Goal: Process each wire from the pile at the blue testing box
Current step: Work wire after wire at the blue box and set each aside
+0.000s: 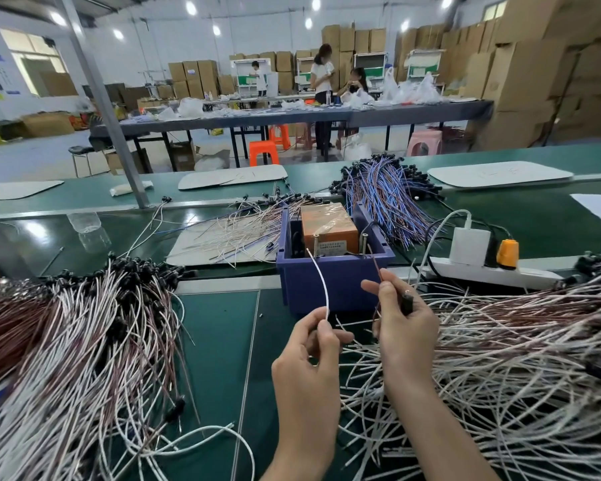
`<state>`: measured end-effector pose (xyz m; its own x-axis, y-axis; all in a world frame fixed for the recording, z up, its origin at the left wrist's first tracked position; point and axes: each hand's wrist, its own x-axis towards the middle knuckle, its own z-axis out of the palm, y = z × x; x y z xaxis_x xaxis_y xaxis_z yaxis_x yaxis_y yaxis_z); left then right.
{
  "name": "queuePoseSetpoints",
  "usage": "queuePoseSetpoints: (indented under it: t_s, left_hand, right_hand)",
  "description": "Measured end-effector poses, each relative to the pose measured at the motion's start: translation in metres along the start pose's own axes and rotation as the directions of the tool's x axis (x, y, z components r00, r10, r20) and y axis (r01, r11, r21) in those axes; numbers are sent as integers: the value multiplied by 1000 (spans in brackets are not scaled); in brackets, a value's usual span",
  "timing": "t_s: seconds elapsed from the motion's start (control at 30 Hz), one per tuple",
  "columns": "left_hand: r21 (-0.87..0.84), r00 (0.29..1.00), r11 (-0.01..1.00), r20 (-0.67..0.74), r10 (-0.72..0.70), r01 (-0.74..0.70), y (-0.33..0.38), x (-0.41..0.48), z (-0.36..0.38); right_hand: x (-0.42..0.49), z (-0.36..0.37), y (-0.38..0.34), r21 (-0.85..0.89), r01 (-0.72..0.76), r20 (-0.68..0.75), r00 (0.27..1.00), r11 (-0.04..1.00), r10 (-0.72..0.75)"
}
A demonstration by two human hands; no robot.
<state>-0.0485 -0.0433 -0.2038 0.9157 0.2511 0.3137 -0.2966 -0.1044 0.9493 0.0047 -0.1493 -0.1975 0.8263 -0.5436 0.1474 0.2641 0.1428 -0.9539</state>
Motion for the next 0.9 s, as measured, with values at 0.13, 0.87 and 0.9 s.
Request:
queuePoseSetpoints:
  t_s: [0.13,0.87,0.9]
  left_hand:
    - [2,999,1000,14,29,-29,1,-2,0]
    - [69,980,979,75,184,-190,-2,-1,-2]
    - [76,978,977,75,194,-199,-3,0,-2]
  right_hand:
    - [-1,0,0,26,-7,31,999,1000,6]
    - [-9,0,-5,60,-8,88,996,998,3]
    - [-8,0,-5,66,-10,87,996,998,4]
